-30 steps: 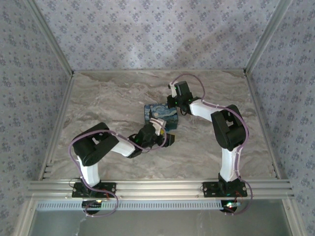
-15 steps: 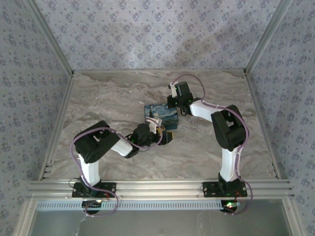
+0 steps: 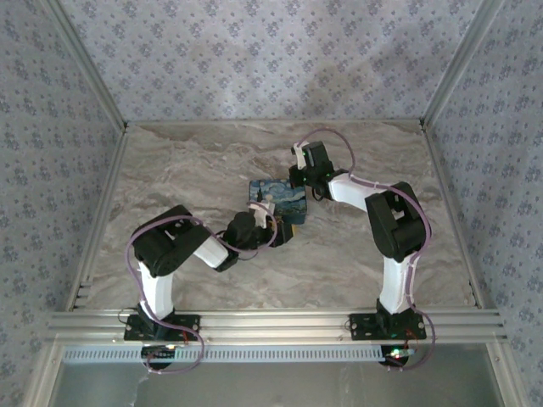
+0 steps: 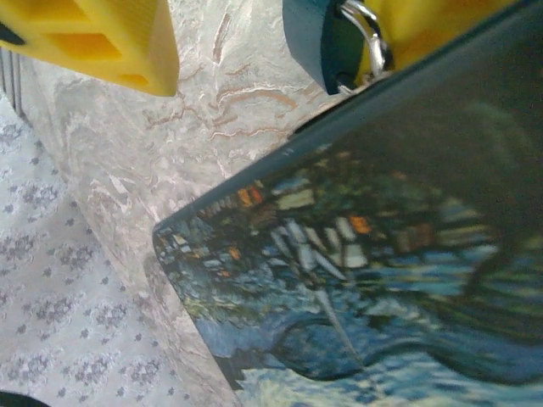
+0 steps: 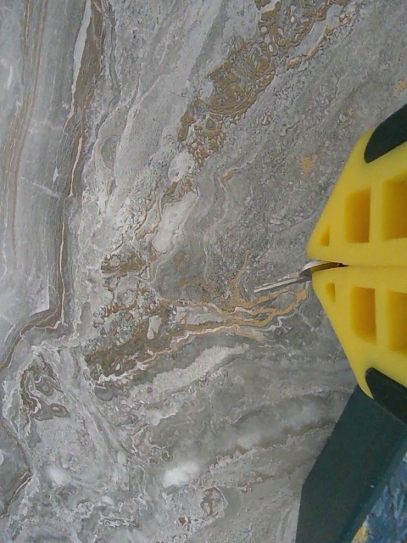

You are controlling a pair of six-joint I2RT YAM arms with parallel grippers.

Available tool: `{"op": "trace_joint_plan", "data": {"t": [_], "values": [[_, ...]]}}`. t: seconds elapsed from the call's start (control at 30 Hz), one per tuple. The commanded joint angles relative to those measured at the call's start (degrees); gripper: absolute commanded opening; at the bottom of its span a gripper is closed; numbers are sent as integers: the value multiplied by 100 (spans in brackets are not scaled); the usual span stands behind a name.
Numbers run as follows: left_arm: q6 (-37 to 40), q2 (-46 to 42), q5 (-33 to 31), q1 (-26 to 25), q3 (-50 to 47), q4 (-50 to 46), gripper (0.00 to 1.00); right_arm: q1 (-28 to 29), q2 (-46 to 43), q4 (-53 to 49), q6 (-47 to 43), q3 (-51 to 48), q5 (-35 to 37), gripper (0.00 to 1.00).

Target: Unlock a padlock with a key

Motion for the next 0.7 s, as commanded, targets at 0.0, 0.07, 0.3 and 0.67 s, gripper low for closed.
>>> {"op": "trace_joint_plan", "data": {"t": [0.0, 0.07, 0.3, 0.67], "values": [[-97, 30, -86, 189, 4, 201, 47, 134, -23, -712, 16, -218, -322, 0], [-140, 40, -22, 233, -3, 156, 42, 143, -32, -707, 16, -218, -326, 0], [-265, 94, 59, 342, -56, 80, 31, 146, -84, -665, 24, -218, -344, 0], [-327, -27, 328, 483, -144, -303, 16, 113, -164, -649, 25, -415, -342, 0]]}}
